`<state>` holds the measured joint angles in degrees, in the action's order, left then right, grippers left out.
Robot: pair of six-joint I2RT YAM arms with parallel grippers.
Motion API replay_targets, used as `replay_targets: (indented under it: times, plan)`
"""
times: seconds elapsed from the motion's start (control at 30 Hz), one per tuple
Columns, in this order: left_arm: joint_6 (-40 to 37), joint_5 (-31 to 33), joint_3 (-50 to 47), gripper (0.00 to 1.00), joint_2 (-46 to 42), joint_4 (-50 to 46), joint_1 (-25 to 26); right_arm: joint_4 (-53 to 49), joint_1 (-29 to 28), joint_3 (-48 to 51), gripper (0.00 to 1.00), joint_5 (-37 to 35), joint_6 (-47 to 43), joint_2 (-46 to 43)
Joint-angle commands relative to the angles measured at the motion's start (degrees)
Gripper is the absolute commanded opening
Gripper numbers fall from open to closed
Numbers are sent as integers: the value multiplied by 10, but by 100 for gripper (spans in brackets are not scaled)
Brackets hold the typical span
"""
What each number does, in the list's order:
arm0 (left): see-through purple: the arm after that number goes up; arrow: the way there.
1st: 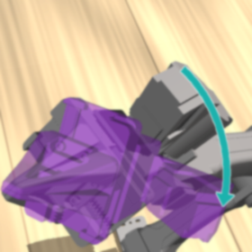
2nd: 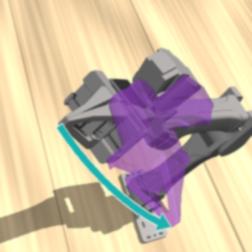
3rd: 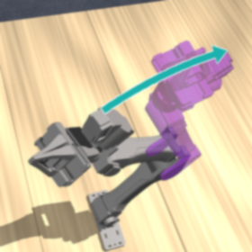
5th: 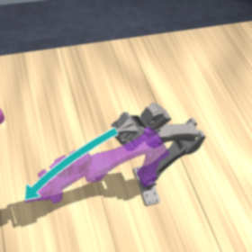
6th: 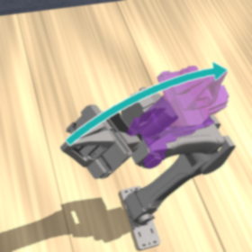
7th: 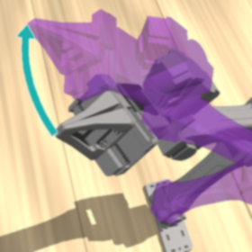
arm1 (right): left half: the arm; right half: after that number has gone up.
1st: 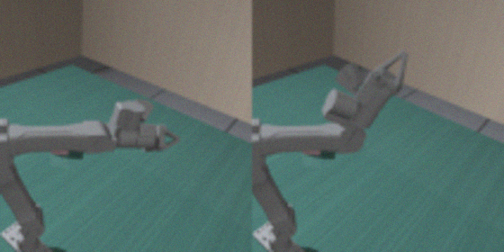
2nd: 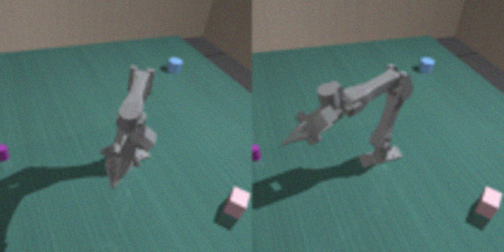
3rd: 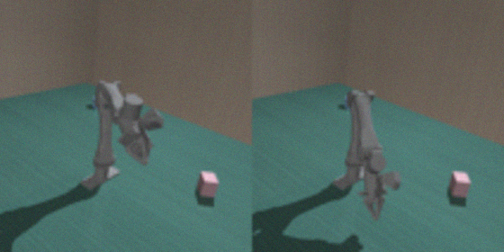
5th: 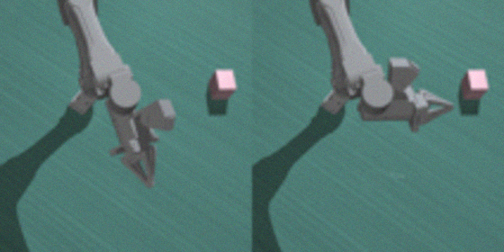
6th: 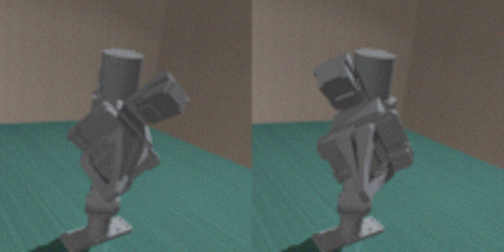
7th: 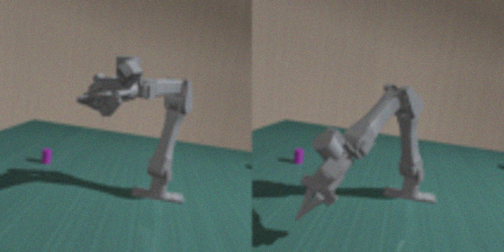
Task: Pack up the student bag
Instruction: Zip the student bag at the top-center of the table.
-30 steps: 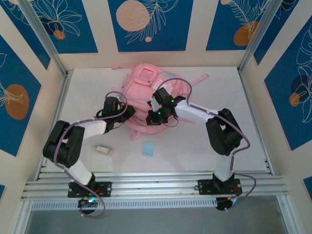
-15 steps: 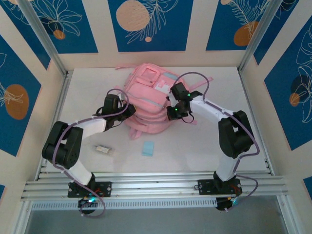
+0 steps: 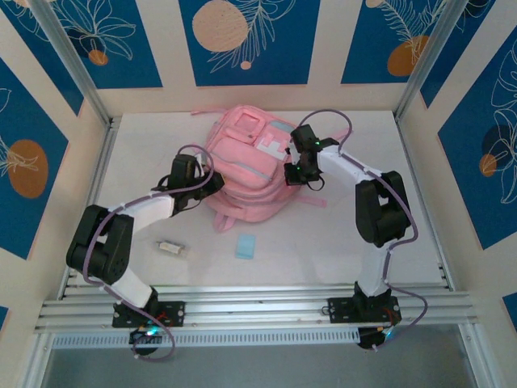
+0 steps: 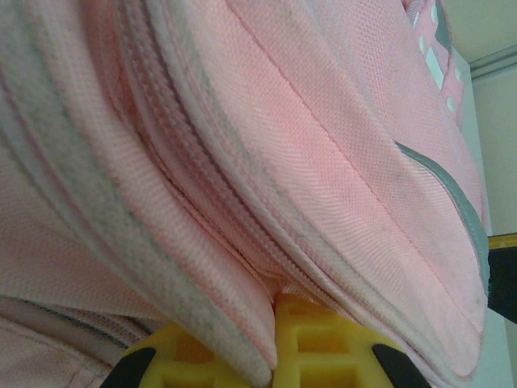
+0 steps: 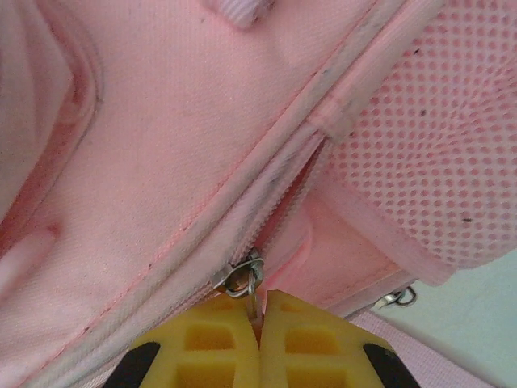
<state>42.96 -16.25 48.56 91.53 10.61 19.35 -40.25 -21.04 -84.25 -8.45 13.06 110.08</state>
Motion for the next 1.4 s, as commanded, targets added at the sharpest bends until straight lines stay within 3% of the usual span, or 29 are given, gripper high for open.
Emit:
replay_targets:
  times: [0.0,0.27,0.47,0.57,0.8,0.9,1.03,1.1,1.23,1.37]
  plan:
    - [-51,55,15,0,-28,-62,-34,-64,48,-13,0,-175,44,15]
    - [-54,-5,42,0,-13,-84,-33,-28,42,0,0,-61,15,-12]
    - [-90,18,57,0,-28,-125,-34,-77,38,-35,0,-208,17,31]
    - [-100,29,62,0,-32,-137,-34,-91,47,-52,0,-228,21,43]
    - [-86,-8,76,0,-28,-140,-32,-66,20,-57,6,-103,-1,0]
    - [-74,-39,81,10,-32,-141,-29,-62,-3,-55,20,-71,12,-27]
    - [-69,-52,81,16,-53,-148,-28,-68,-38,-60,43,-97,30,-54]
    - [-72,-46,80,23,-67,-156,-28,-74,-53,-68,45,-113,37,-57]
    - [-80,-29,77,52,-93,-181,-28,-75,-79,-83,48,-122,47,-54]
    - [-73,-20,48,62,-126,-193,-28,-37,-96,-72,63,-68,70,-59]
